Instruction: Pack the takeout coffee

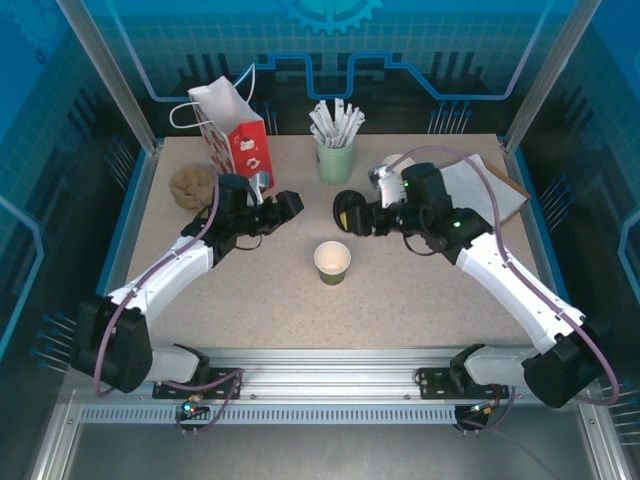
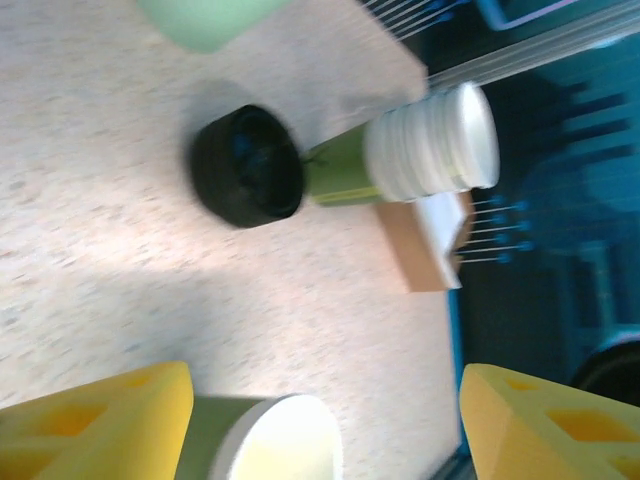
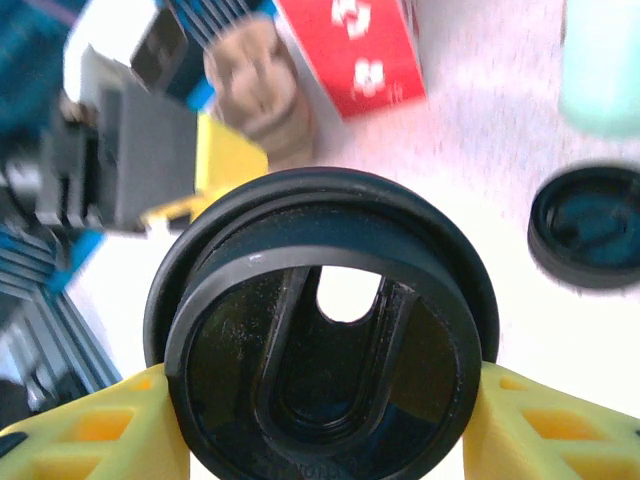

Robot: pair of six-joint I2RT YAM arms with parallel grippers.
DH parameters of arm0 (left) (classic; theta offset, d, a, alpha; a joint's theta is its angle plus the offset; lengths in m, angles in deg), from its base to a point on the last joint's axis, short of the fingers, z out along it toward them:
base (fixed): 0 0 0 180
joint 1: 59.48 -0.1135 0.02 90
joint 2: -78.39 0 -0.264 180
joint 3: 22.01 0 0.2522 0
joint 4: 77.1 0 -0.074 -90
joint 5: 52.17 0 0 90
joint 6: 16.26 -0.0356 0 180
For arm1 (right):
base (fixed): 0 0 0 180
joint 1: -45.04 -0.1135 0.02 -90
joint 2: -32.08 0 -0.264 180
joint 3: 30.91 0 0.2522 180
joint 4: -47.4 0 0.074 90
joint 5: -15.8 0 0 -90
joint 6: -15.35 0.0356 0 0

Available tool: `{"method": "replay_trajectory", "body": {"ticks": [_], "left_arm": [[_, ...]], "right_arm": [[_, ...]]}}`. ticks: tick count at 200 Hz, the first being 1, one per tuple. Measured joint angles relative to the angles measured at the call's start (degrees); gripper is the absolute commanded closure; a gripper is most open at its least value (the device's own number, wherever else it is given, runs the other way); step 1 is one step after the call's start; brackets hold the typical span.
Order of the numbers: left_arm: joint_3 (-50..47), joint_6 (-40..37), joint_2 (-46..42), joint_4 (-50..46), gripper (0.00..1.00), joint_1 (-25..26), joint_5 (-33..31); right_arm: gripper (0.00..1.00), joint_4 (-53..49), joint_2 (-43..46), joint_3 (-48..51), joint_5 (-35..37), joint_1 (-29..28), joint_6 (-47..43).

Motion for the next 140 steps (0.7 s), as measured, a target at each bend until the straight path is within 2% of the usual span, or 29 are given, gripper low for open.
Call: {"method": "replay_trajectory", "body": {"ticks": [23,58,140], "left_arm": [[-0.04,-5.79,-2.40,-7.17,0.22,-0.37,-3.74],[-0.55,-9.35,-4.72,-10.54,0.22,-1.86,-6.49],[-1.92,-12.81,-6.91,-13.20,0.21,-2.16,-9.20]], "right_arm": [[0.44,-7.04,-1.75,-0.79,5.16,-5.16,-2.36],[0.45,-13.97,-9.35,-5.51,11.65,-10.34,-4.11],[0.44,-22.69,-22.82,-15.43,19.39,-14.29,-5.81]]}}
